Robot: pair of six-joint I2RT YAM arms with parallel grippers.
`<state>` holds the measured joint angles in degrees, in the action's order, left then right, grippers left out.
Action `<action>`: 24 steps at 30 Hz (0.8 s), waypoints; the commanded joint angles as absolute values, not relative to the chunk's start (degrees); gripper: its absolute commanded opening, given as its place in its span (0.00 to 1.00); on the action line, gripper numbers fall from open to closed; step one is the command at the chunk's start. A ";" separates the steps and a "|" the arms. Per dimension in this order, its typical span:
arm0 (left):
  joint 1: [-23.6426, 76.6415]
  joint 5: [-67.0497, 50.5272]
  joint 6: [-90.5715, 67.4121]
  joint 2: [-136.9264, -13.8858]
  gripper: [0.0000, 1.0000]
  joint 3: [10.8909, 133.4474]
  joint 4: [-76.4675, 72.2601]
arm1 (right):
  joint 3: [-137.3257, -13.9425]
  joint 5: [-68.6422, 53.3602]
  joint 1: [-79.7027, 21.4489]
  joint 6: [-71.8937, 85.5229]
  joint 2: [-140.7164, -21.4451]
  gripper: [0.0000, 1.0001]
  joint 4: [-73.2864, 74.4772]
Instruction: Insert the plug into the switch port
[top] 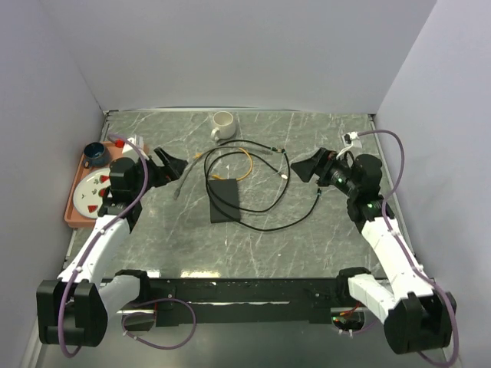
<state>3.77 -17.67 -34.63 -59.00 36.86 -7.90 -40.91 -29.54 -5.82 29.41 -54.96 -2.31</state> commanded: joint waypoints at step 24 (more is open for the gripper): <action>15.91 19.34 -31.73 -91.14 0.84 56.69 18.81 | -44.04 -8.44 -29.09 20.92 -49.75 1.00 11.07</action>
<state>16.01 14.81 -32.56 -89.60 53.82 17.96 -43.51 -9.87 -28.73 21.52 -50.22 11.70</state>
